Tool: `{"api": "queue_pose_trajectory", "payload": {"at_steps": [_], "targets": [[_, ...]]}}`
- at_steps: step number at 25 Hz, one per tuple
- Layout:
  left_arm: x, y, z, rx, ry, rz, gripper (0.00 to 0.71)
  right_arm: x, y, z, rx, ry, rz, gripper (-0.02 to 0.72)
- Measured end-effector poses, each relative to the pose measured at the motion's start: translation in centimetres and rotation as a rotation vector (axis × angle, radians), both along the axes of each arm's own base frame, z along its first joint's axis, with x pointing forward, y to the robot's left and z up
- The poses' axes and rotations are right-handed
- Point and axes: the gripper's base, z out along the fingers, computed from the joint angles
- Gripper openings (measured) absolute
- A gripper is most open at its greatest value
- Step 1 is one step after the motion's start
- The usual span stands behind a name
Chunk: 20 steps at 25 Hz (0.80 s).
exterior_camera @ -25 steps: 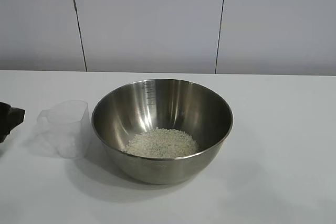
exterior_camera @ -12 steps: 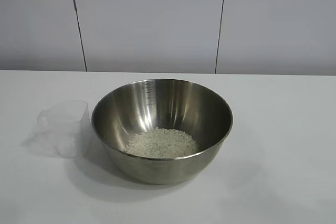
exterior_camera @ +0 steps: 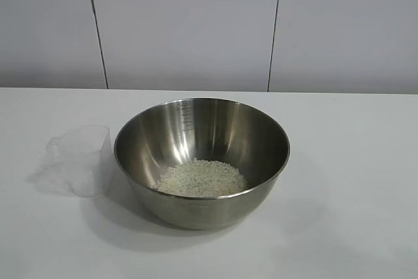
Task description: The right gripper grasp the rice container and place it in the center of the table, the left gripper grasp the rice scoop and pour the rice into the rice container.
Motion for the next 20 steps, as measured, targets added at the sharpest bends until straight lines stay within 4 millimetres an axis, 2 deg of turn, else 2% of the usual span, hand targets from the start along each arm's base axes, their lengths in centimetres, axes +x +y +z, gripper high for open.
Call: {"api": "queue_pose_trajectory", "payload": {"at_steps": [4, 11, 14, 20], "targets": [[-4.0, -3.0, -1.6, 0.068, -0.125, -0.1, 0.657, 0.0, 0.0, 0.0, 0.0, 0.0, 0.0, 0.621], [-10.3, -4.9, -8.0, 0.096, -0.158, -0.117, 0.657, 0.0, 0.0, 0.0, 0.0, 0.0, 0.0, 0.621], [-12.1, -5.4, -10.4, 0.094, -0.167, -0.117, 0.657, 0.0, 0.0, 0.0, 0.0, 0.0, 0.0, 0.621], [-14.8, -6.7, -12.5, -0.006, -0.141, -0.178, 0.654, 0.0, 0.0, 0.0, 0.0, 0.0, 0.0, 0.621]]}}
